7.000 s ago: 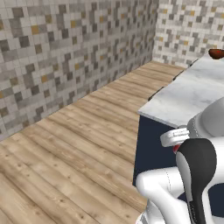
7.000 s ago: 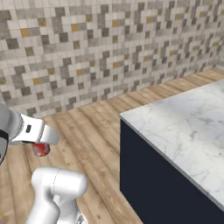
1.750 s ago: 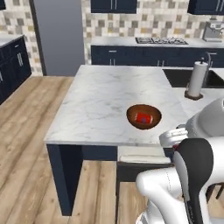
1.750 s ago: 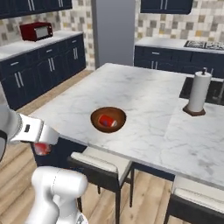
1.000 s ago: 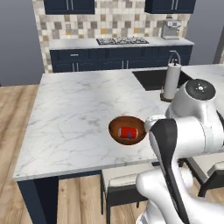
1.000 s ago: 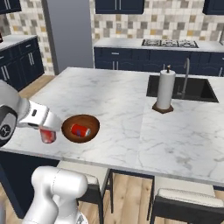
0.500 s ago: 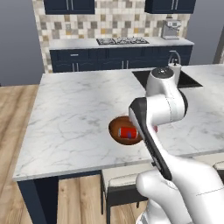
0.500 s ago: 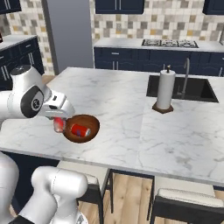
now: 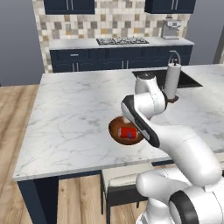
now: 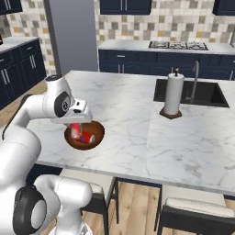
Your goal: Open the fridge, grab two sodas, and place both sodas inside the bowl with ice on the dining counter.
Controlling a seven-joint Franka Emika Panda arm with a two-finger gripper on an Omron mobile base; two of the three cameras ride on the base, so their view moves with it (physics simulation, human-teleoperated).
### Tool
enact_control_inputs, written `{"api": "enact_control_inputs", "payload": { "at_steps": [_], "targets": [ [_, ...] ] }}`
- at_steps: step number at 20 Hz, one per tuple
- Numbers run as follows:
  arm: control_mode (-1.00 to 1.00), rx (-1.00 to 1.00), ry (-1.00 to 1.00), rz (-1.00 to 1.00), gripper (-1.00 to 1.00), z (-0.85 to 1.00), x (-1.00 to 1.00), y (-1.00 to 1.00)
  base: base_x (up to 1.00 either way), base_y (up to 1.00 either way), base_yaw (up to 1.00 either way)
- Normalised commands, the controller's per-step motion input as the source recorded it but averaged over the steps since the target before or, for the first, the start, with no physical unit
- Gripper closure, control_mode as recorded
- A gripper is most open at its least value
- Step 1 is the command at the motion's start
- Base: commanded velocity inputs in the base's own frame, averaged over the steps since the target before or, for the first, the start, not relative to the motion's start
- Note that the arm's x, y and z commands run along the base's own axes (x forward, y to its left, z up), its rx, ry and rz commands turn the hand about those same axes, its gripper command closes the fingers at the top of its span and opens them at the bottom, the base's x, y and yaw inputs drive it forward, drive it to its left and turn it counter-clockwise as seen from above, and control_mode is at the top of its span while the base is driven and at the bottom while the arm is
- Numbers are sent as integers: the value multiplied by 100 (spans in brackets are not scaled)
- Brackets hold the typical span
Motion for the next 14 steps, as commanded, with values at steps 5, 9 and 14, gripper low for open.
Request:
{"api": "enact_control_inputs", "payload": {
  "at_steps": [5, 9, 14],
  "targets": [
    [-100, -3, 16, 7, 100, -51, 83, 0, 0, 0, 0],
    [-100, -3, 16, 4, 100, -45, 80, 0, 0, 0, 0],
    [-100, -4, 13, 4, 100, -42, 48, 0, 0, 0, 0]
  ]
}}
